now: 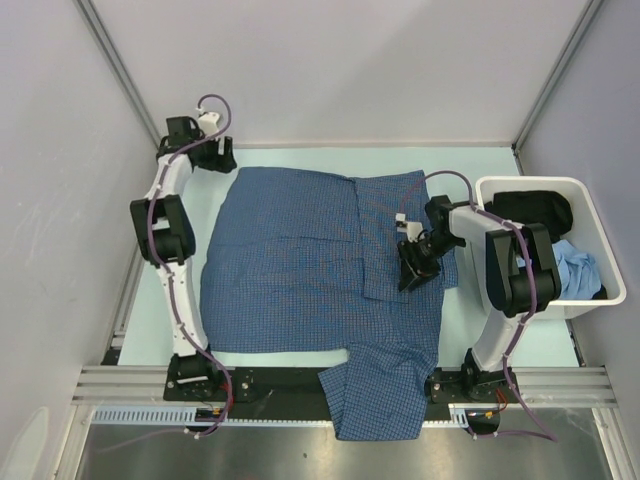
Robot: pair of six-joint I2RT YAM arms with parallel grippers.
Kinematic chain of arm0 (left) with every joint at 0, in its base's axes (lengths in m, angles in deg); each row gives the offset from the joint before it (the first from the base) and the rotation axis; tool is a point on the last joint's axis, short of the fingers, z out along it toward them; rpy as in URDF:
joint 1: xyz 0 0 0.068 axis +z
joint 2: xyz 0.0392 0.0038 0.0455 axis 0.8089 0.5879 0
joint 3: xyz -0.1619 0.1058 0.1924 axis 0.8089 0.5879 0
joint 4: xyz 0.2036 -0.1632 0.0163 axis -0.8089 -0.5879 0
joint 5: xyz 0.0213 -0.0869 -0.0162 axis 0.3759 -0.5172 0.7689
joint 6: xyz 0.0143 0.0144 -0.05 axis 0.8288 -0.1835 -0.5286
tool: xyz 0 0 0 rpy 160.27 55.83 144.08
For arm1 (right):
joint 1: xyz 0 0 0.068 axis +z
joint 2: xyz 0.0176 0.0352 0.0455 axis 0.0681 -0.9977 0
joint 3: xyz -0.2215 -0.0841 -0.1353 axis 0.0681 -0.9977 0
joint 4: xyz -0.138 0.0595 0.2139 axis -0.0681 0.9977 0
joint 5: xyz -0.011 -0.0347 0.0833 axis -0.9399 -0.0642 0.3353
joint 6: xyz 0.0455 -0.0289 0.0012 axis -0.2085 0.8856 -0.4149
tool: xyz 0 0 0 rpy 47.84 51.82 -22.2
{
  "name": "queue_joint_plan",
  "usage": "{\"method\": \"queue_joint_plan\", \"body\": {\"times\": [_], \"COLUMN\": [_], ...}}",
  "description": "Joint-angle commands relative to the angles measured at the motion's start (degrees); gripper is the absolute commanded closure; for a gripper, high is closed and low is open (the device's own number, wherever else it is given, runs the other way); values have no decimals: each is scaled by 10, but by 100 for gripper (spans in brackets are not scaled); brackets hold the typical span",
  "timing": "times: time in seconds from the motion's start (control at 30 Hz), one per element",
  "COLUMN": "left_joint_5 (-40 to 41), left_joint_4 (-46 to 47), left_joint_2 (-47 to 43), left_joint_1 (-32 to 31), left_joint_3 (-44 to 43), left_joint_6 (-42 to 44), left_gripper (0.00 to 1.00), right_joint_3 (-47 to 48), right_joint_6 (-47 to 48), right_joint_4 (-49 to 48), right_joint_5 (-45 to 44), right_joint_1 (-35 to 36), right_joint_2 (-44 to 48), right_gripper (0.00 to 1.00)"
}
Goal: Fold and stack the long sleeve shirts
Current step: Fold the shirt
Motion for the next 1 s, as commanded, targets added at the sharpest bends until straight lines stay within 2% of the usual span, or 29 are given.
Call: {"method": "queue_joint_plan", "body": {"times": [0.0, 0.07, 0.2, 0.3, 0.33, 0.4, 0.5, 0.53, 0.63, 0.77, 0.83, 0.97], "left_joint_5": [-2, 11, 64, 81, 86, 80, 111, 151, 188, 173, 167, 158], "left_joint_4": [-43, -80, -101, -111, -113, -112, -112, -105, -92, -89, -88, -80], "left_joint_2": [54, 89, 95, 83, 81, 75, 82, 81, 82, 113, 128, 138], "left_joint_1": [-30, -43, -64, -67, -62, -59, -52, -52, -52, -51, -53, -59], "left_joint_3": [-126, -183, -195, -188, -183, -168, -167, -155, -151, -177, -187, -184], "left_joint_6": [15, 21, 24, -36, -88, -134, -223, -260, -278, -284, -292, -297], "left_gripper": [15, 16, 18, 19, 19, 18, 18, 18, 19, 23, 26, 28], "right_joint_3": [11, 14, 25, 32, 33, 32, 34, 38, 38, 26, 23, 25], "right_joint_6": [6, 5, 13, 20, 21, 20, 16, 16, 16, 15, 13, 7], "right_joint_4": [16, 17, 25, 32, 32, 31, 28, 28, 29, 30, 27, 21], "right_joint_5": [-10, -14, -15, -6, -4, 1, 2, 1, 0, 1, 1, 5], "right_joint_1": [-6, -9, -15, -15, -14, -15, -14, -16, -18, -22, -23, -27], "right_joint_2": [23, 22, 26, 30, 30, 26, 16, 14, 11, 10, 8, -4], "right_gripper": [54, 53, 53, 51, 50, 49, 48, 48, 47, 44, 37, 34]}}
